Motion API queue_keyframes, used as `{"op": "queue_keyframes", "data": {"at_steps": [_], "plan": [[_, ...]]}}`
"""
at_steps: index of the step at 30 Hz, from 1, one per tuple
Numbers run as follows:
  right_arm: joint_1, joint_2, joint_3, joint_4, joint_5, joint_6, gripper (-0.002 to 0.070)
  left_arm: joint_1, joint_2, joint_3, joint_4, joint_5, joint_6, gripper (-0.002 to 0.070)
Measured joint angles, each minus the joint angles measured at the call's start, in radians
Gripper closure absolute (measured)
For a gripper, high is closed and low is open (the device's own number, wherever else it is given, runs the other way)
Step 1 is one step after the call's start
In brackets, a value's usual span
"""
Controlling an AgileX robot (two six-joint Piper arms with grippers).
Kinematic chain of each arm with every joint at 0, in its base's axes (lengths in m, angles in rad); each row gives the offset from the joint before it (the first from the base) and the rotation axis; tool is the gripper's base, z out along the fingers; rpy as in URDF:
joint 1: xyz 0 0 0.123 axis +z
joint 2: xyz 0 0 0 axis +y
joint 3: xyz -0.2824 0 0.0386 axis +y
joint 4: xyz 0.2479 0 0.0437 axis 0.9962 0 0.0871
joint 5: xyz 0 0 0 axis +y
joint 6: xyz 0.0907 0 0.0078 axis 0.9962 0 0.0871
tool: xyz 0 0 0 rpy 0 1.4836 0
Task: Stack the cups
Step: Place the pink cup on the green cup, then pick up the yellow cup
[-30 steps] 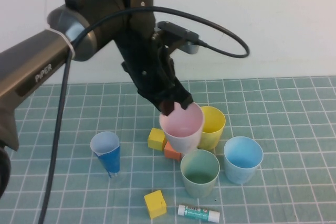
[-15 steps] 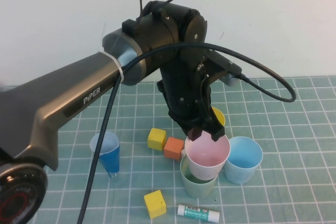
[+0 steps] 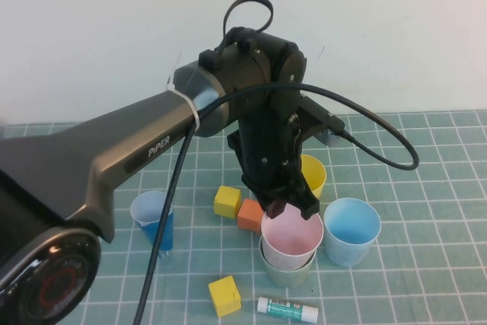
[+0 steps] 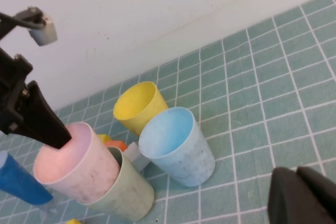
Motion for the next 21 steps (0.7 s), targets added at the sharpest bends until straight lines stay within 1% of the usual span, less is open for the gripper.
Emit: {"op": "queue_keyframes", "data": {"at_steps": [2, 4, 5, 8, 9, 11, 12, 14, 16, 17, 18, 19, 21], "plan": [[0.0, 0.0, 0.0, 0.0, 0.0, 0.0, 0.0679, 0.0, 0.007, 0.0, 0.0, 0.0, -0.002, 0.0651], [0.0, 0.0, 0.0, 0.001, 0.0, 0.0, 0.0679, 0.0, 0.009, 0.0, 0.0, 0.0, -0.004, 0.0603], [0.0, 0.0, 0.0, 0.001, 0.0, 0.0, 0.0679, 0.0, 0.009, 0.0, 0.0, 0.0, -0.004, 0.0573], [0.0, 0.0, 0.0, 0.001, 0.0, 0.0, 0.0679, 0.0, 0.009, 0.0, 0.0, 0.0, -0.02, 0.042], [0.0, 0.0, 0.0, 0.001, 0.0, -0.002, 0.0679, 0.0, 0.009, 0.0, 0.0, 0.0, -0.022, 0.038], [0.0, 0.0, 0.0, 0.007, 0.0, -0.012, 0.0679, 0.0, 0.009, 0.0, 0.002, 0.0, -0.022, 0.0344], [0.0, 0.0, 0.0, 0.018, 0.0, -0.027, 0.0679, 0.0, 0.005, 0.0, 0.004, 0.0, -0.022, 0.0346], [0.0, 0.0, 0.0, 0.054, 0.0, -0.071, 0.0679, 0.004, -0.013, 0.0, 0.014, 0.0, -0.022, 0.0393], [0.0, 0.0, 0.0, 0.095, 0.0, -0.113, 0.0679, 0.015, -0.042, 0.0, 0.02, 0.0, -0.022, 0.0494], [0.0, 0.0, 0.0, 0.105, 0.002, -0.125, 0.0679, 0.026, -0.065, 0.0, 0.02, 0.0, -0.022, 0.0556], [0.0, 0.0, 0.0, 0.115, 0.009, -0.134, 0.0679, 0.038, -0.091, 0.0, 0.01, 0.0, -0.022, 0.0597], [0.0, 0.0, 0.0, 0.122, 0.02, -0.138, 0.0679, 0.047, -0.112, 0.0, -0.003, 0.0, -0.022, 0.0624], [0.0, 0.0, -0.022, 0.122, 0.054, -0.146, 0.0679, 0.07, -0.171, 0.0, -0.033, 0.0, -0.022, 0.0653]]}}
